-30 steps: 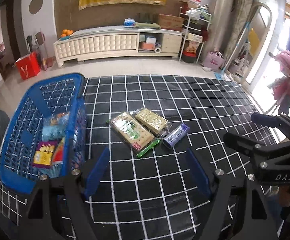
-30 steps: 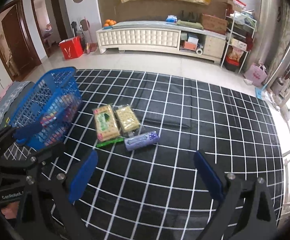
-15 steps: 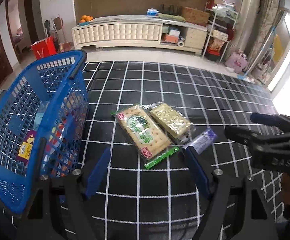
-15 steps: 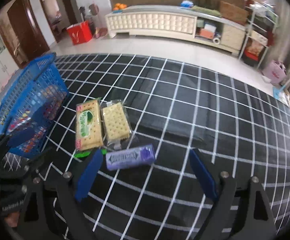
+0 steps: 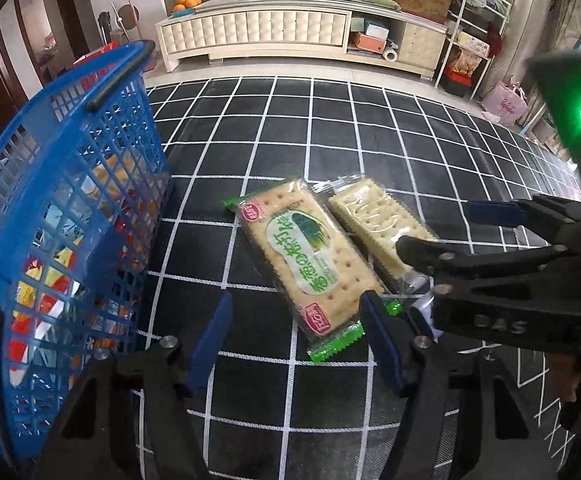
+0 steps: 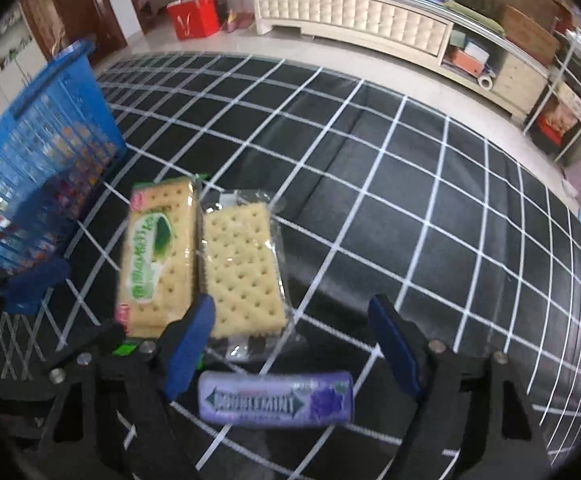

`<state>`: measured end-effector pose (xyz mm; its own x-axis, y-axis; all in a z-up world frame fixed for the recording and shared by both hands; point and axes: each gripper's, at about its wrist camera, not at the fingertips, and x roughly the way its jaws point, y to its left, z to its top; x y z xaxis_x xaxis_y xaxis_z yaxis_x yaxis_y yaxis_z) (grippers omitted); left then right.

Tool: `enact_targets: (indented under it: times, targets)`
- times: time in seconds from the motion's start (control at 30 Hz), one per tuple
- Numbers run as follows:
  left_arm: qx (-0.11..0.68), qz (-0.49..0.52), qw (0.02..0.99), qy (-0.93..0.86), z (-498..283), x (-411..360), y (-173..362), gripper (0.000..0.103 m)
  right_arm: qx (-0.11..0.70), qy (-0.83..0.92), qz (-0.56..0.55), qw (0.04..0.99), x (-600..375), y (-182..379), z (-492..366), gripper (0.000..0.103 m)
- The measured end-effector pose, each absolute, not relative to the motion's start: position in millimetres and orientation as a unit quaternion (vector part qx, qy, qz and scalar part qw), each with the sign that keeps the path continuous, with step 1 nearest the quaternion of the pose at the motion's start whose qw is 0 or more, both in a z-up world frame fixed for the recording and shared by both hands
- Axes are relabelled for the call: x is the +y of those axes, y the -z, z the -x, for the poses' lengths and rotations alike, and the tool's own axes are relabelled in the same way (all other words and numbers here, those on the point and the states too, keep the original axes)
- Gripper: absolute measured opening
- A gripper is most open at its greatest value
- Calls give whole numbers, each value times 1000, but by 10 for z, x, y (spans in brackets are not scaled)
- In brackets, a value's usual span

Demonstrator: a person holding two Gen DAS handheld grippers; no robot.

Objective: Organize snacks
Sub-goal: 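Grasp the plain cracker packet with the right tool, then grasp the green-labelled cracker packet with the left tool while the right tool holds its packet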

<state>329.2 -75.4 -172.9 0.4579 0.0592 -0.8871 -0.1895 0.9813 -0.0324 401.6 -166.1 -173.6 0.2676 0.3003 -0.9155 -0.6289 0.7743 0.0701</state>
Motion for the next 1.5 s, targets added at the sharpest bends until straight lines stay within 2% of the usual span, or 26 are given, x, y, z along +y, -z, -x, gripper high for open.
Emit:
enact_targets:
  times: [0.3,0.43,0.5,0.6,0.67,0.87,0.93,1.0,1.5]
  targets:
    - [521,63,848,-68,-3309,-738,1789,64,523,-328,161,770,-1527,1718,-4000,77]
    - [518,49,851,-69,-3227,-779,1767,64,524,-323,186,766,-1461,1764,-3941,68]
    - [517,43,852,-65,-3214,-797,1769,64,518,-313,192,773,-1471,1757,-3924,55]
    - [523,51,849,-60,-3202,-796,1759,64,515,-313,175,779,-1528,1728,-3929,51]
    - [522,63,849,-56,-3183,-774,1729,65,513,-305,153,787,-1610,1663,-3950,51]
    - [518,74,850,-65,-3204,-697,1649,77,489,-272,50,827,-2064,1288,-3840,51]
    - [512,76,853,-69,-3235,-688,1616,77,487,-264,7,832,-2247,1246,-3734,51]
    - [511,85,852,-69,-3272,-700,1588,87,482,-260,2,837,-2324,1255,-3642,51]
    - [559,112,813,-117,-3745,-759,1873,87,503,-243,28,829,-2310,1379,-3677,51]
